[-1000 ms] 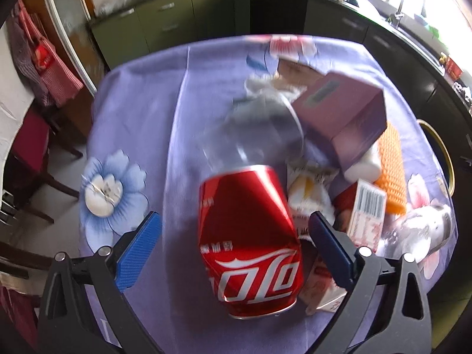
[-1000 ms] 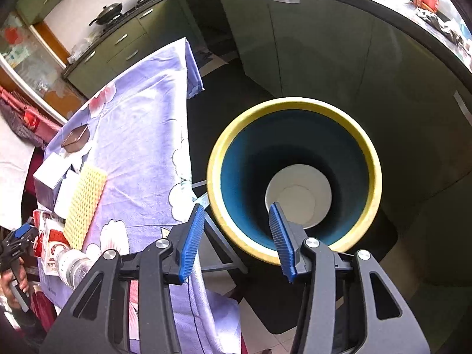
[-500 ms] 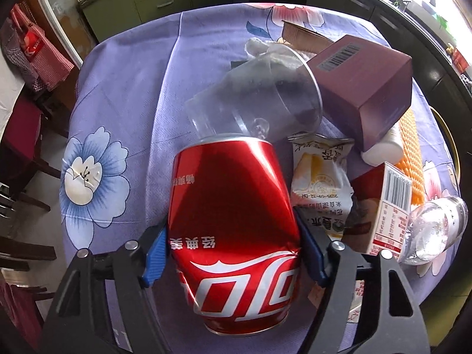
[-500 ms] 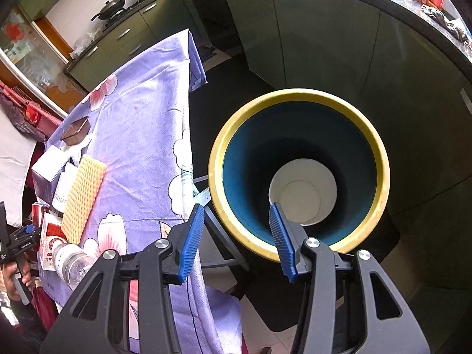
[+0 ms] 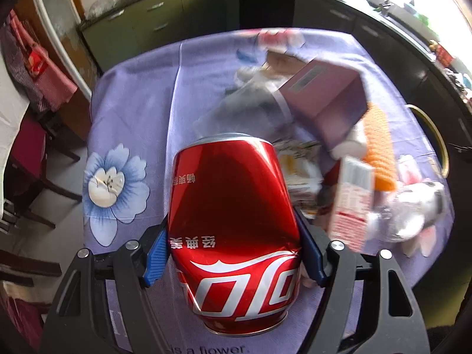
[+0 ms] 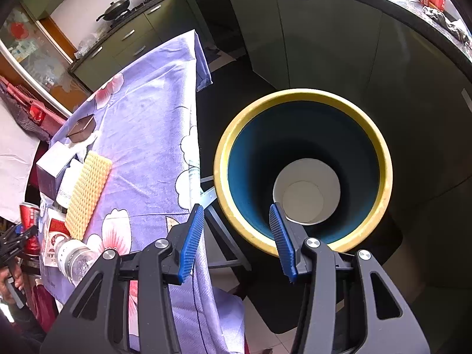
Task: Collect trash
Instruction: 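Grasp the red Coca-Cola can with the left gripper, then carry the can over the trash bin and open the left gripper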
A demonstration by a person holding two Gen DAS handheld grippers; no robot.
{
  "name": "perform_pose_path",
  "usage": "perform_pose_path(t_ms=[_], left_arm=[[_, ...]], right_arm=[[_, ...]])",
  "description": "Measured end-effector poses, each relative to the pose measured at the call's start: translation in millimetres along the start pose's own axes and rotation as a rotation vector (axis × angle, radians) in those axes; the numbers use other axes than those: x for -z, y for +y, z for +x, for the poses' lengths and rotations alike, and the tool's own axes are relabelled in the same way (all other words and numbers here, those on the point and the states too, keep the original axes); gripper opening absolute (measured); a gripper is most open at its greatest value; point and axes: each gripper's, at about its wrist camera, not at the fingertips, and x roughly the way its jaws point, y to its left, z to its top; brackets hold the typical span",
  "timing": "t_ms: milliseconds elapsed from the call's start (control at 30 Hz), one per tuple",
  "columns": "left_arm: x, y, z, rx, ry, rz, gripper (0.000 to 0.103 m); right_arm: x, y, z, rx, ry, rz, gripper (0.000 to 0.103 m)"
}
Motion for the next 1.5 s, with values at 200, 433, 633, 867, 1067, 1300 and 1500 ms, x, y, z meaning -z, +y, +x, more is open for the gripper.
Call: perform_pose_path(t_ms=[200,433,633,867,1067,1300,1500], left_arm=[[-19.1,-47.4,-42.1,0.09,-0.104,0.118,0.07],[-64.9,-167.4,-61.5,0.315,-0.156,0.375,0.07],[-98.6,-289.2,-37.8,0.44,-0.11,0.549,0.07],[-128.6,-404.6,23.0,0.465,-0.037,0.655,0.07],[-138.6,-454.7,64.8,0.452,0.007,0.673,0.071],[-142.6,-444.2,49.9,0.468,-0.037,0.634,0.079],[-135.9,-379.8,0.6,0.506,-0.126,0.545,0.083]], right_arm=[[11.4,-11.8,-17.2,-0.002,-0.04,0.02,0.048],[34.0,-49.9,-45.2,0.051,-0.104,0.066,0.048],[53.9,-86.0,-69.5,0.08,-0.145,0.11,0.052],[68.9,-124.6,-82.4,0.098,-0.152,0.157,0.052],[76.2,-149.6,-74.4,0.086,-0.131,0.201,0.054],[72.3,-155.5,-68.8,0.082,-0.121,0.197,0.055],[71.2,-128.3,-63.1,0.067,-0.104,0.145,0.055]])
